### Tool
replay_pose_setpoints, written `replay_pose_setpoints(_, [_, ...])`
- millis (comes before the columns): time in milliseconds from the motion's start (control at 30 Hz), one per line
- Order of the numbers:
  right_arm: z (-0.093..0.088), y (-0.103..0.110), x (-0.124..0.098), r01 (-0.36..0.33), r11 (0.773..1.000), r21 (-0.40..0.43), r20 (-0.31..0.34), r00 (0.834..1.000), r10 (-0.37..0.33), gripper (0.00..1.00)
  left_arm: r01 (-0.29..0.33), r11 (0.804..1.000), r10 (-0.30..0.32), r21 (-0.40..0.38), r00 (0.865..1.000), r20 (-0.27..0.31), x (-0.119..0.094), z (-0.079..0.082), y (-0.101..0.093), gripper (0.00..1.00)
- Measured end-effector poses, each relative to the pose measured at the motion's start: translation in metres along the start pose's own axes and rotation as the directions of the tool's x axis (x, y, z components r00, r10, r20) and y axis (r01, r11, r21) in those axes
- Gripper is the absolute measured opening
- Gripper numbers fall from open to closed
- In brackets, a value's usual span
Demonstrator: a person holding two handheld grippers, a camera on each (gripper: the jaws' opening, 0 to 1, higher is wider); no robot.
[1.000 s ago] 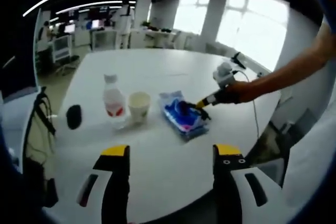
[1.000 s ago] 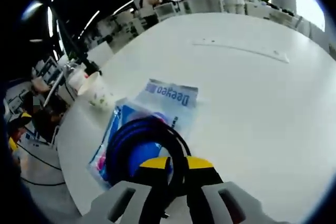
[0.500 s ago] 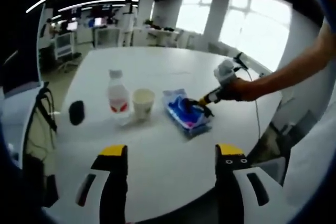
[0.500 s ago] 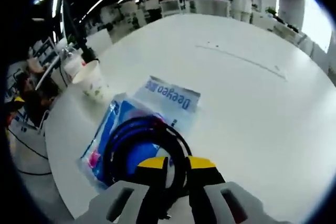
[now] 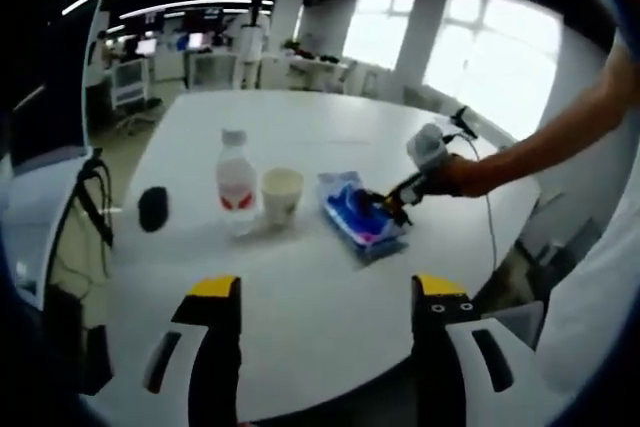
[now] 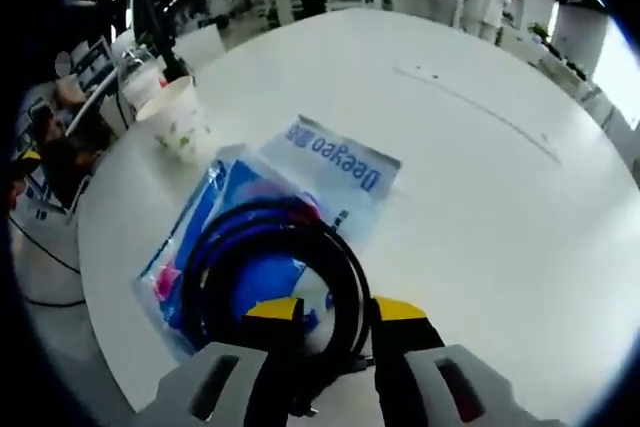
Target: Arrange the tabletop items into an orderly group along one side of the table until the central work area is clear of visible clutter.
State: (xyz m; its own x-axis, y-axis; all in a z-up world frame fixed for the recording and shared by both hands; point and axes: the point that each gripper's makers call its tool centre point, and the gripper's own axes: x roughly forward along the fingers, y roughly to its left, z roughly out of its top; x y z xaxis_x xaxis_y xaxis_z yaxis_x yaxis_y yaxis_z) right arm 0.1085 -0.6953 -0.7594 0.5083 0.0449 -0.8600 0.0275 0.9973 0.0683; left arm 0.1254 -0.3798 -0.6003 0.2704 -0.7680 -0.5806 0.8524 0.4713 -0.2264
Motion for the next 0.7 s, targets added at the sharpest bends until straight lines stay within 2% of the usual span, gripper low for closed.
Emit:
replay_pose_setpoints(67, [0.000,-0.002,0.000,0.002,1.000,-0.002,-0.004,1.000,-0.002,0.18,0.003,1.000,-0.003,0.002,1.000,-0.002,0.001,-0.001,0.002,0.69])
replay_pose_setpoints(167, [0.001,0.008,-0.006,-0.014,1.000,-0.006,0.006,1.000,0.014,0.08,0.006,1.000,-0.006,0.003,1.000,-0.002,0.002,-0.001,0.002,0.69])
replay_pose_setpoints(233, [0.002,0.003,-0.006,0.007,0.999,-0.045,0.003,1.000,-0.007,0.07,0.008,1.000,-0.008,0.004,1.000,-0.003,0.003,-0.001,0.003,0.69])
replay_pose_setpoints(400, [0.002,-0.003,-0.007,0.019,0.999,-0.032,0.000,1.000,-0.019,0.06,0.014,1.000,-0.014,0.009,1.000,0.001,0.004,0.002,0.001,0.70])
replay_pose_setpoints(567, [0.002,-0.007,-0.012,0.037,0.999,-0.030,0.025,0.999,-0.036,0.05,0.016,1.000,-0.016,0.005,1.000,0.006,0.005,0.004,-0.001,0.70])
replay_pose_setpoints(633, [0.000,-0.007,-0.024,0.048,0.998,-0.028,0.046,0.998,-0.047,0.05,0.020,1.000,-0.020,0.004,1.000,0.003,0.006,0.003,-0.003,0.70])
replay_pose_setpoints(700, [0.007,-0.007,-0.026,0.050,0.998,-0.026,0.065,0.997,-0.048,0.05,0.025,1.000,-0.025,0.007,1.000,-0.002,0.007,0.002,-0.005,0.70])
